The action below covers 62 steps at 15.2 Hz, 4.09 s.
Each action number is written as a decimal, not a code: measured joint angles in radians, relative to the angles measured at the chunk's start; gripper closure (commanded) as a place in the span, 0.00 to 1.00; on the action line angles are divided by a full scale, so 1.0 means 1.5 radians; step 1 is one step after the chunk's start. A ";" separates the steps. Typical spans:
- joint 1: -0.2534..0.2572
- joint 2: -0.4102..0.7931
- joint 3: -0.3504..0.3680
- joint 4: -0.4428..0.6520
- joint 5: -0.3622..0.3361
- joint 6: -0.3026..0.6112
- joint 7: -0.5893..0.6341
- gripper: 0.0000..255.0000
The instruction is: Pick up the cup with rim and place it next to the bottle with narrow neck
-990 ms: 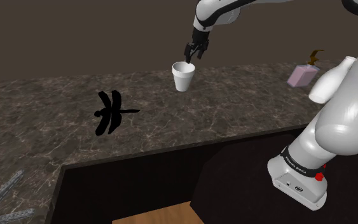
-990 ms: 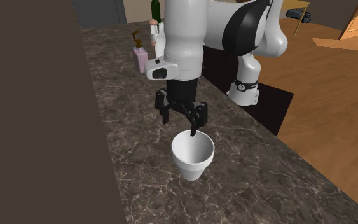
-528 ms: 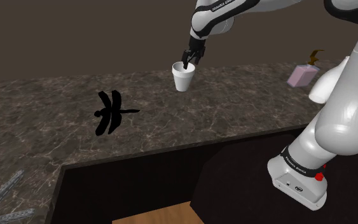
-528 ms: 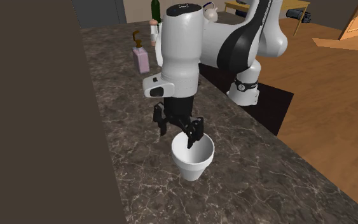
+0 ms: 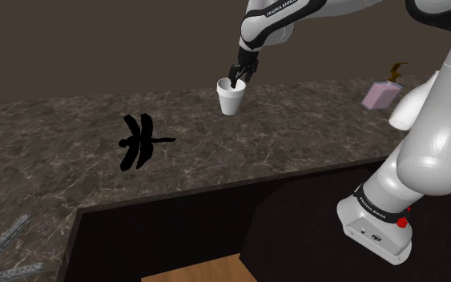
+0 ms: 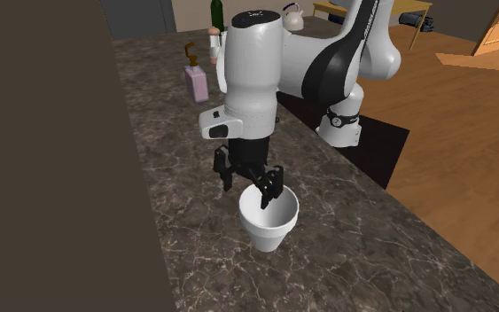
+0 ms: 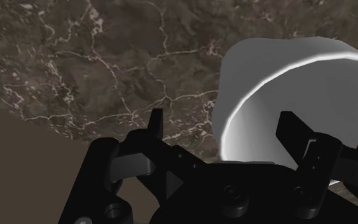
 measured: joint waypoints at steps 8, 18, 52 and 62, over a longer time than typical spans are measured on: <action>0.000 0.000 0.000 0.000 0.000 0.000 0.000 1.00; 0.000 -0.026 -0.002 0.030 -0.005 -0.056 0.005 1.00; 0.000 -0.061 -0.004 0.292 -0.016 -0.352 0.023 1.00; -0.003 -0.030 -0.005 0.424 -0.014 -0.454 0.024 1.00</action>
